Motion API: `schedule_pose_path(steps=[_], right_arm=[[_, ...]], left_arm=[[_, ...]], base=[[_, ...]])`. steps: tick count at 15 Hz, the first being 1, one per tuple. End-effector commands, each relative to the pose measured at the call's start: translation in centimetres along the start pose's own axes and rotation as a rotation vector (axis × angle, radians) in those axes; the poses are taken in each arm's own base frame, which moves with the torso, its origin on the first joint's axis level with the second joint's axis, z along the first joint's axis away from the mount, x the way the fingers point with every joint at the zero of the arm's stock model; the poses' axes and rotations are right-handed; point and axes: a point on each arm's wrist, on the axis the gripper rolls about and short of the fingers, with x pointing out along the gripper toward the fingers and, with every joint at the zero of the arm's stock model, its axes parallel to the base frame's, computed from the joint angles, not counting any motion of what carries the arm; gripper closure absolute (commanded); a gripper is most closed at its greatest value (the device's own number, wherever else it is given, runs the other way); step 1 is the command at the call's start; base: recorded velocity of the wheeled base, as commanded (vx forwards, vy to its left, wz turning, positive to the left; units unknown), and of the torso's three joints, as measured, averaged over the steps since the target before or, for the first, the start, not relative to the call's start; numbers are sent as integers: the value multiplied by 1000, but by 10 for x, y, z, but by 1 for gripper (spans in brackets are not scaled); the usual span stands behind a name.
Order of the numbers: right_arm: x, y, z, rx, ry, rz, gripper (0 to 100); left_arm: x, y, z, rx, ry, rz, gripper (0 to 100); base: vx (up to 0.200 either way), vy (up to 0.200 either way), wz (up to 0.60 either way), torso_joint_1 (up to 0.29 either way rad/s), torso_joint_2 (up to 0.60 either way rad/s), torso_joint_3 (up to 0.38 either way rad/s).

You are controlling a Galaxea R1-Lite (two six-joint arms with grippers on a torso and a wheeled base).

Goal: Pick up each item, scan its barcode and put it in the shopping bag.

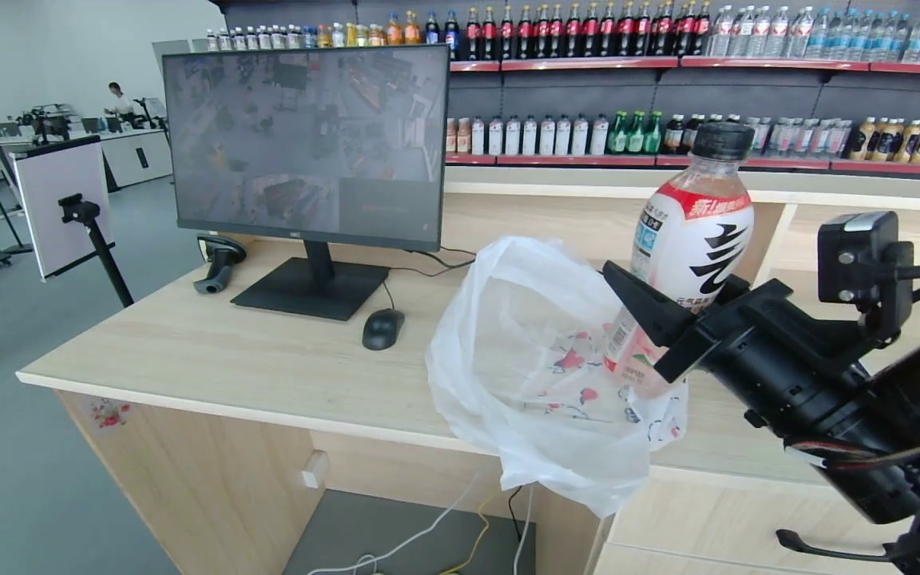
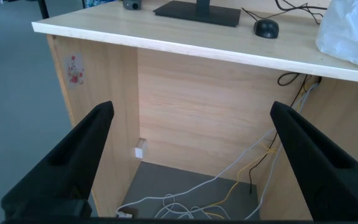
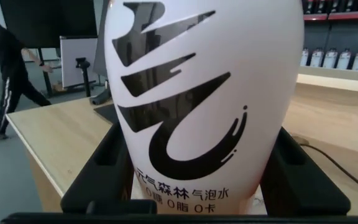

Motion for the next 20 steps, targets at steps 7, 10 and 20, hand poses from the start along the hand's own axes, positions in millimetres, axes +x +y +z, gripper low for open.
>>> schedule_pose_path(steps=[7,10,20], right_arm=[[61,8,-56,3,51,50,100],[69,10,-68,2,65,53,100],[80,16,-113,5,152,66,100]], left_arm=[[0,0,0,-2,-1,1,0],[0,0,0,-2,-1,1,0],[0,0,0,-7,-1,1,0]], base=[[0,0,0,0,0,0],[0,0,0,0,0,0],[0,0,0,0,0,0]])
